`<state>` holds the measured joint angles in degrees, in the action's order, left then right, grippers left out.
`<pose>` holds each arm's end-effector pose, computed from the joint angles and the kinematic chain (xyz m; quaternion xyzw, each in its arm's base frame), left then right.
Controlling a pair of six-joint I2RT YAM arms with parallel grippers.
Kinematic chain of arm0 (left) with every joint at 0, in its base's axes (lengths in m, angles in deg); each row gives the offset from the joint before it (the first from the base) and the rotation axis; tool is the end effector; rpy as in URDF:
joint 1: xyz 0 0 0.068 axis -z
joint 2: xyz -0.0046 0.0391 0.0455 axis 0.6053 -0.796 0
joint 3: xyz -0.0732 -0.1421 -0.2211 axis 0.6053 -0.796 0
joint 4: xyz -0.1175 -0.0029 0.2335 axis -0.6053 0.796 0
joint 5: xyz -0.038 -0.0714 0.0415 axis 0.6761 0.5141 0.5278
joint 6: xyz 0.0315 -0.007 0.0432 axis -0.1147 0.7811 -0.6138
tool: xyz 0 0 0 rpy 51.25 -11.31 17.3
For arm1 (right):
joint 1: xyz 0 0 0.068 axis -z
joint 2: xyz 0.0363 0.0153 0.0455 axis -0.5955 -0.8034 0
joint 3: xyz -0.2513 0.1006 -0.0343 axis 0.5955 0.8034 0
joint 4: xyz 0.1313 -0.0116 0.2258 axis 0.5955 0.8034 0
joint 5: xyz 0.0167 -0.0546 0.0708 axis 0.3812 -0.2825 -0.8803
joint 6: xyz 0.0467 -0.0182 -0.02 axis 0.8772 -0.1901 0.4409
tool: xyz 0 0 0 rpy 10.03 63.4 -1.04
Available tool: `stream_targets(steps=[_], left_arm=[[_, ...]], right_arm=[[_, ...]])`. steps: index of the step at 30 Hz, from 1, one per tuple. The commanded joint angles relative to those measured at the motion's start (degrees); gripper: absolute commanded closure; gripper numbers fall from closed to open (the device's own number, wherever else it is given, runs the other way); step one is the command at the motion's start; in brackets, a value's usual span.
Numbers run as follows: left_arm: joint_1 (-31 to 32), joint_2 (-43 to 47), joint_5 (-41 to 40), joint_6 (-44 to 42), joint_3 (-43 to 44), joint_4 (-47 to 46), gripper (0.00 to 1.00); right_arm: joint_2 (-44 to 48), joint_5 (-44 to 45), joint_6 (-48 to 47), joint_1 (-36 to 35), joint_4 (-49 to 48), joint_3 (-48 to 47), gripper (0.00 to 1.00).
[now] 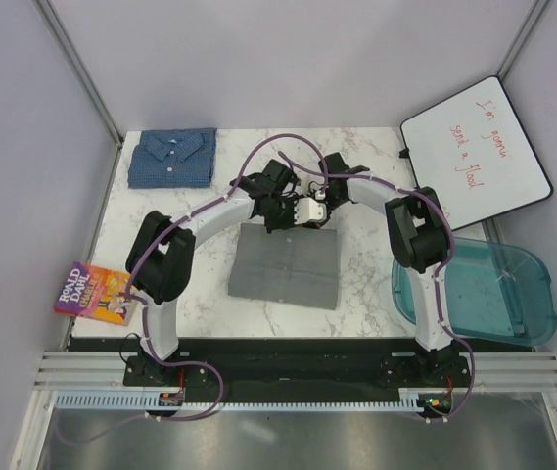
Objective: Fold and stack the long sleeve shirts
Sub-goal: Fold the shirt
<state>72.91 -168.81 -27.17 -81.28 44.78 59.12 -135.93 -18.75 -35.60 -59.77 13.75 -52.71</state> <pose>0.3333 -0.2515 0.2118 0.6995 0.6566 -0.0993 0.2642 0.4123 0.2021 0.1411 -0.3944 0.8360 0.3453 0.1623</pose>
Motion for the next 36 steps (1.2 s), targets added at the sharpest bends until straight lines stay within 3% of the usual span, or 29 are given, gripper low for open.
stream_targets(steps=[1, 3, 4, 5, 7, 8, 9, 10, 17, 22, 36], left_arm=[[-1.3, -0.2, -3.5, -2.0, -0.1, -4.9, 0.98], [-1.9, 0.5, -3.6, -1.6, -0.3, -4.8, 0.96], [-2.3, 1.8, -3.6, -1.4, -0.5, -4.8, 0.89], [-2.7, 2.5, -3.4, -1.5, -0.7, -4.7, 0.83], [-4.8, 3.9, -2.7, -0.6, -0.1, -4.4, 0.64], [-5.9, 5.3, -1.6, 1.1, 0.5, -3.5, 0.55], [-8.4, 5.8, 1.2, 1.8, 2.2, -2.2, 0.31], [-9.5, 6.6, 2.2, 2.7, 2.8, -1.1, 0.26], [-19.9, 10.7, 14.8, 21.4, 1.1, 4.6, 0.23], [-27.0, 6.6, 25.4, 30.9, -1.4, 5.2, 0.24], [-27.7, -3.4, 28.8, 40.3, -1.7, 1.0, 0.25]], right_arm=[[-0.9, 3.0, -1.2, 0.9, 1.5, -3.3, 0.96], [-0.7, 5.2, -0.4, 1.6, 1.6, -4.9, 0.91], [-0.3, 5.7, 0.4, 2.6, 2.0, -6.8, 0.89], [0.1, 6.6, 0.9, 3.4, 2.1, -7.8, 0.81], [1.3, 6.3, 2.8, 5.5, 2.8, -11.0, 0.70], [1.6, 6.2, 3.4, 6.3, 3.3, -12.1, 0.58], [2.6, 5.8, 4.1, 7.1, 3.7, -13.0, 0.53], [3.1, 5.4, 4.4, 8.4, 4.7, -14.2, 0.50], [10.5, -3.1, 10.1, 10.9, 5.1, -4.7, 0.46], [11.4, -3.4, 12.7, 10.9, 2.0, 3.0, 0.43], [10.7, -4.3, 7.5, 10.7, 4.0, 9.4, 0.43]])
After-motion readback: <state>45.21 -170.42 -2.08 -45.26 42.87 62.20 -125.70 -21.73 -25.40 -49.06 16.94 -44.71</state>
